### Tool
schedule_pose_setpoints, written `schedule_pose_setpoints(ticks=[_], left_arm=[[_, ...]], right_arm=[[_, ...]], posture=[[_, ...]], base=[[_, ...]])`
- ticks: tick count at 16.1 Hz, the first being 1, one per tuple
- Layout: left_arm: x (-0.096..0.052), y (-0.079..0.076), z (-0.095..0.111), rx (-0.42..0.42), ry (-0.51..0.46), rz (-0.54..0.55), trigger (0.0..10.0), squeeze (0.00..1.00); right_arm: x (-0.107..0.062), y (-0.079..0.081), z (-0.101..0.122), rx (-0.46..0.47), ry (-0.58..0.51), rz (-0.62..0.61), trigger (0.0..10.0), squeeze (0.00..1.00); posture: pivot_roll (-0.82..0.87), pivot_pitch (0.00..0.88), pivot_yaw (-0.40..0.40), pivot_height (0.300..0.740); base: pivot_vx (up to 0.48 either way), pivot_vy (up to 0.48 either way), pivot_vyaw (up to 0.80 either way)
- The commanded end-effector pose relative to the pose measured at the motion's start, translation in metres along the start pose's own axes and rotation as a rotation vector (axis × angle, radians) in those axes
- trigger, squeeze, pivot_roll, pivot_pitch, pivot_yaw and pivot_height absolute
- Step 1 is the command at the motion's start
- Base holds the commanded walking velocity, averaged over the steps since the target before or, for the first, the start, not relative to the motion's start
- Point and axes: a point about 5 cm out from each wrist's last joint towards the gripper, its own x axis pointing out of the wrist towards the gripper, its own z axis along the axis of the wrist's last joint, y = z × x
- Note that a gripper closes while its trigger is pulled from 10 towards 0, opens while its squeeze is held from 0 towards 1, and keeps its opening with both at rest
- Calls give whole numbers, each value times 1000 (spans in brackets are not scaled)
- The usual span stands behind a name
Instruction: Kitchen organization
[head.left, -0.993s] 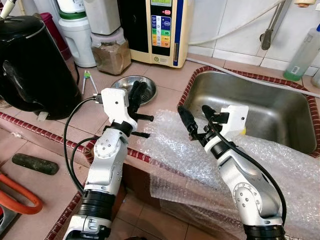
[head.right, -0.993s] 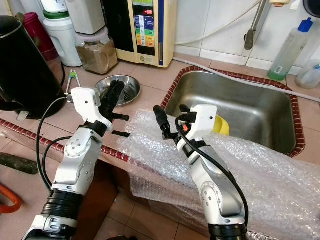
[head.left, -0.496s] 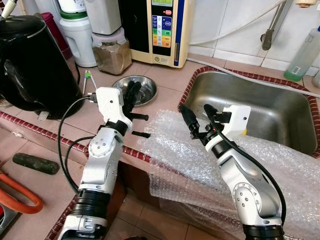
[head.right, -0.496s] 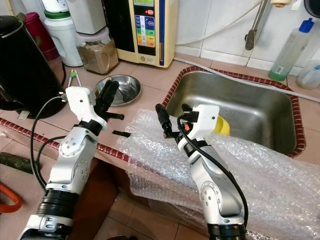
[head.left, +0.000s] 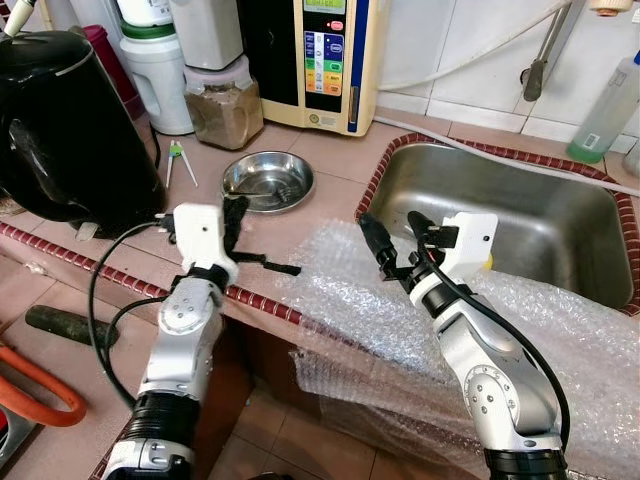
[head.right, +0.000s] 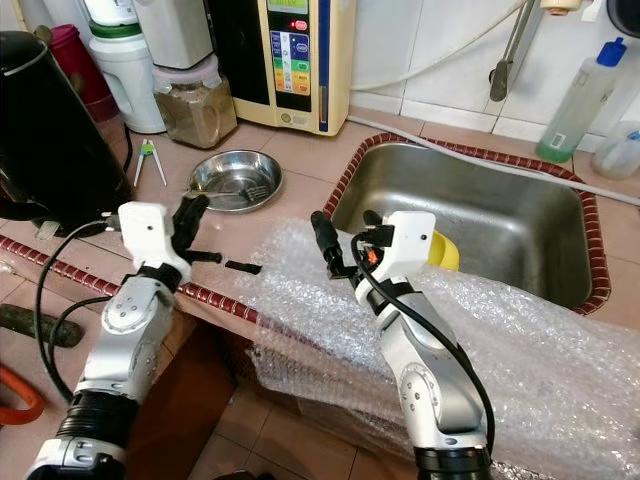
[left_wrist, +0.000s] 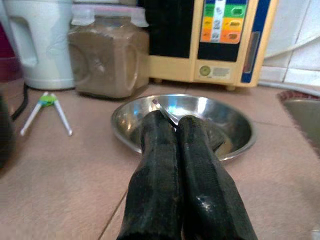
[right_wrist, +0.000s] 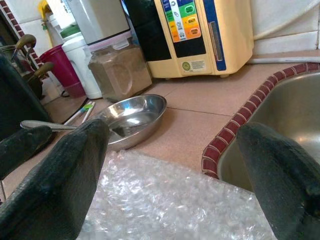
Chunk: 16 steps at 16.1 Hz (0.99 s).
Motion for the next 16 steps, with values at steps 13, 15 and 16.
schedule_pose_setpoints(ticks=[13, 15, 16], left_arm=[[14, 5, -15, -143, 81, 54, 10000, 1000], [14, 6, -13, -158, 64, 64, 10000, 1000], [14, 8, -13, -164, 58, 87, 10000, 1000]], right_arm=[[-3, -3, -1, -28, 9, -14, 10000, 0], [-3, -4, -1, -30, 9, -14, 10000, 0], [-3, -4, -1, -30, 9, -13, 10000, 0]], posture=[[19, 84, 43, 740], [19, 84, 43, 740], [19, 84, 43, 740]], base=[[0, 0, 0], [0, 0, 0], [0, 0, 0]])
